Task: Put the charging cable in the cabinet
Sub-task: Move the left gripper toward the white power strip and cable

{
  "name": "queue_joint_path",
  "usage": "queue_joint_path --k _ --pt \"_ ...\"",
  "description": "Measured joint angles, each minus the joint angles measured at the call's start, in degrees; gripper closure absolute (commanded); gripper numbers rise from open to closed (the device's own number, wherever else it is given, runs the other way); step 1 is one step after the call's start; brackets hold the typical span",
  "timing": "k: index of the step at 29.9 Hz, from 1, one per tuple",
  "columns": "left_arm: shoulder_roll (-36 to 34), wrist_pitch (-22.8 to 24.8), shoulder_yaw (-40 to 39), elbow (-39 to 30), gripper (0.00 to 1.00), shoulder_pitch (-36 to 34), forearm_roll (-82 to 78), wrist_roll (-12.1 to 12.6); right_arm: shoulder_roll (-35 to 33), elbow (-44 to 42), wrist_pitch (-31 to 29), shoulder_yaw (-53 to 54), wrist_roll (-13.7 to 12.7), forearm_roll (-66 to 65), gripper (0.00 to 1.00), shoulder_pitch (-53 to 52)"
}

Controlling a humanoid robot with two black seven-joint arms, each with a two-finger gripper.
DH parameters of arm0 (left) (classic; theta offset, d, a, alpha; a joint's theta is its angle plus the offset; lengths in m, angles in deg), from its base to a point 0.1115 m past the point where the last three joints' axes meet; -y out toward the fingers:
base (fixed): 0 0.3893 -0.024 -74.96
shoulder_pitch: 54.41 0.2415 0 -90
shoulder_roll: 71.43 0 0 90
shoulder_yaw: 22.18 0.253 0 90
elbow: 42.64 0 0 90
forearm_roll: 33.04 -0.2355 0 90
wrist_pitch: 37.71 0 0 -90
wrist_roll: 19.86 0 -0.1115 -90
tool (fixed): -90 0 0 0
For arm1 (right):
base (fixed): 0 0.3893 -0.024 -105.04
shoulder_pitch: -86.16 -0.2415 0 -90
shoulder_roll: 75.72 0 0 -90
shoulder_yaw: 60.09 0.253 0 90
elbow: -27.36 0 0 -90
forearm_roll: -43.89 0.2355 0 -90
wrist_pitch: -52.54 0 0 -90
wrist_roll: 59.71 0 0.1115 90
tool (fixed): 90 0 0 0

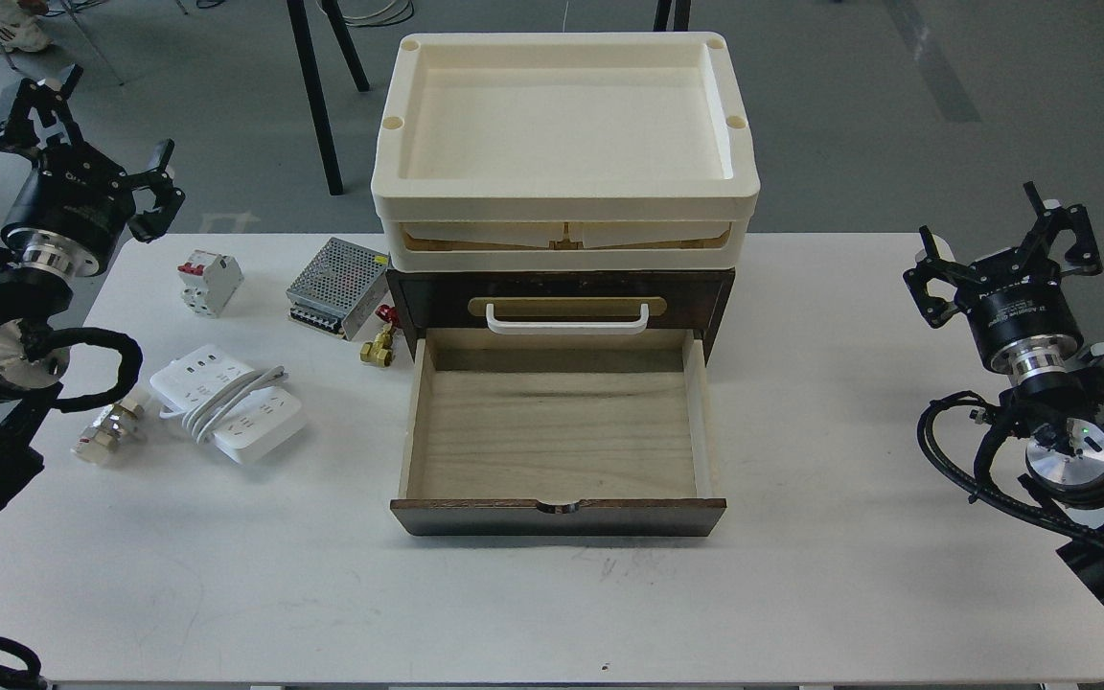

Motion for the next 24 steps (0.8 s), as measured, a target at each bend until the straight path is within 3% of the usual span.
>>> queue_joint_path --k 10,14,18,24 --pt "-1.6 0.7 -1.1 -0.9 0.0 0.1 0.2 -0.2 0.0 0.0 0.1 -0.3 0.0 0.0 0.0 0.0" --pt "-7.4 4.1 -0.6 -4.7 0.0 1.5 -0.3 -0.2 0.0 0.0 0.0 -0.4 0.0 0.0 0.0 0.0" --pt "-14.4 4.7 0.9 -7.4 0.0 2.0 -5.7 -0.2 0.0 0.0 -0.1 -0.4 0.0 0.0 0.0 0.0" --pt "-26.2 4.4 2.2 -22.8 0.0 1.8 -31.0 -0.2 0.0 -0.1 -0.1 -0.5 0.0 0.0 0.0 -0.1"
